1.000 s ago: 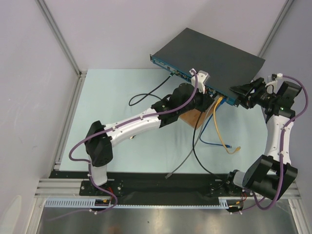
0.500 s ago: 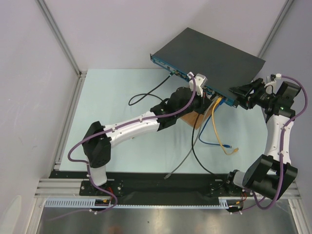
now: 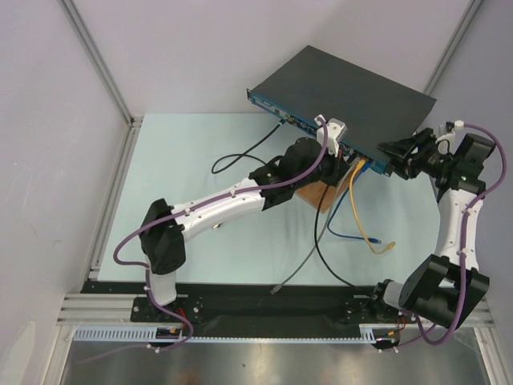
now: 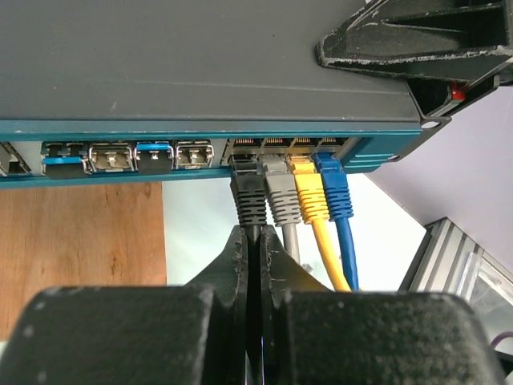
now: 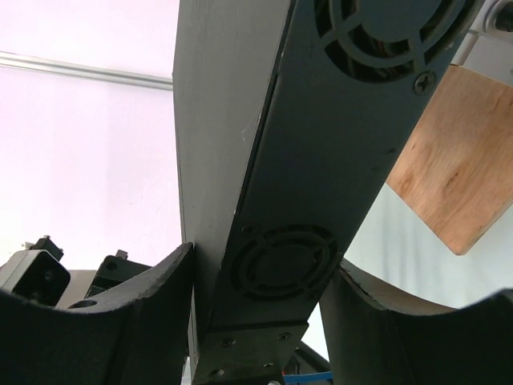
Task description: Insert the plug into the switch port
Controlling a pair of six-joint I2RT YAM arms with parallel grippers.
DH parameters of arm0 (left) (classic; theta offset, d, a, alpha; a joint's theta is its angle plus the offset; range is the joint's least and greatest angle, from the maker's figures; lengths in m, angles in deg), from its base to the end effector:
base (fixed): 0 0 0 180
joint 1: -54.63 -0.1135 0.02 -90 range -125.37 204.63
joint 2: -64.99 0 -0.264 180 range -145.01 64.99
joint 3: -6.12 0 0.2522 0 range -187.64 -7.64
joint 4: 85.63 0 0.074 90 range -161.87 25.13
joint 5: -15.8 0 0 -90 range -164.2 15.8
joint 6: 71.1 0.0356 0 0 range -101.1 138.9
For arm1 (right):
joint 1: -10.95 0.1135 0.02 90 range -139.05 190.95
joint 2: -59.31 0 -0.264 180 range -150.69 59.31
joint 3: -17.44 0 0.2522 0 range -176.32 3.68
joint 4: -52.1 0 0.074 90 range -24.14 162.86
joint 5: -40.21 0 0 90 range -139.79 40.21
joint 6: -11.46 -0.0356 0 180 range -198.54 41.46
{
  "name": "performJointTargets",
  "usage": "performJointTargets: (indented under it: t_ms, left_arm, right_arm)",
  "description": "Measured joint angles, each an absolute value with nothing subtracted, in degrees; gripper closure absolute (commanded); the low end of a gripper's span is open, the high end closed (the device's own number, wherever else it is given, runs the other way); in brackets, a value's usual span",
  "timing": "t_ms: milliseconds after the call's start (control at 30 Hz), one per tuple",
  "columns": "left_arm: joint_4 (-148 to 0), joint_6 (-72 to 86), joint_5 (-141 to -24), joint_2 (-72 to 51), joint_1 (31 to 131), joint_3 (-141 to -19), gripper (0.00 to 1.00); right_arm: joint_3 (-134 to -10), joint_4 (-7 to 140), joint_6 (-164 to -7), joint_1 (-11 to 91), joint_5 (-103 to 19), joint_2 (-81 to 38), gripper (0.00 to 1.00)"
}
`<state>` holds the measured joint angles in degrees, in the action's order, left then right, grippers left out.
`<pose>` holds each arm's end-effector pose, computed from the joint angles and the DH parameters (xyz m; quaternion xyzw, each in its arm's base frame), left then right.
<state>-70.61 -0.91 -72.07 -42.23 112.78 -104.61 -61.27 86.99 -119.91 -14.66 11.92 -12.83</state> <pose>0.2424 -0.3877 0.3592 0.2432 0.7352 -0.3867 0.5008 0.2566 -0.0883 0.3505 0.1874 0.7598 0.4965 0.3756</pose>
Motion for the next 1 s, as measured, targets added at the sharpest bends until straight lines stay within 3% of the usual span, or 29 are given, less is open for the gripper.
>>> performJointTargets:
  t_ms: [133, 267, 400, 467, 500, 567, 600, 633, 800, 1000]
  left_arm:
    - [-71.5, -0.1, -71.9, -42.2, 112.7, -104.1, 0.71]
    - [-74.0, 0.6, -71.5, -41.6, 112.3, -101.6, 0.64]
    - [-74.7, 2.1, -70.8, -38.6, 112.2, -97.4, 0.47]
    - [-74.5, 3.0, -70.6, -36.2, 112.0, -94.3, 0.35]
    - [-74.2, 3.3, -70.4, -34.7, 111.8, -92.6, 0.31]
    - [-73.5, 4.2, -70.3, -31.9, 111.4, -89.8, 0.18]
    - [-73.0, 4.6, -70.4, -30.0, 111.1, -88.2, 0.13]
    - [-72.5, 4.7, -70.4, -28.7, 110.8, -87.2, 0.04]
    - [-66.5, 6.5, -71.9, -21.5, 107.4, -84.3, 0.00]
    - [-49.2, 7.5, -73.0, -20.1, 98.1, -91.0, 0.00]
  right_arm:
    - [-61.3, 87.3, -119.8, -14.7, 12.1, -12.8, 1.00]
    - [-61.6, 88.3, -119.3, -14.7, 12.2, -13.0, 1.00]
    - [-63.3, 90.5, -117.9, -15.1, 13.3, -14.2, 1.00]
    - [-64.2, 91.9, -117.0, -15.4, 14.0, -14.9, 0.91]
    - [-64.5, 92.3, -116.7, -15.5, 14.3, -15.2, 0.77]
    - [-65.2, 93.3, -115.8, -15.8, 14.9, -15.8, 0.60]
    - [-65.6, 94.0, -115.3, -16.1, 15.3, -16.1, 0.43]
    - [-65.9, 94.4, -114.9, -16.3, 15.5, -16.3, 0.36]
    - [-69.2, 97.1, -107.8, -18.2, 17.1, -17.0, 0.07]
    - [-75.6, 103.9, -97.4, -24.2, 18.6, -17.0, 0.00]
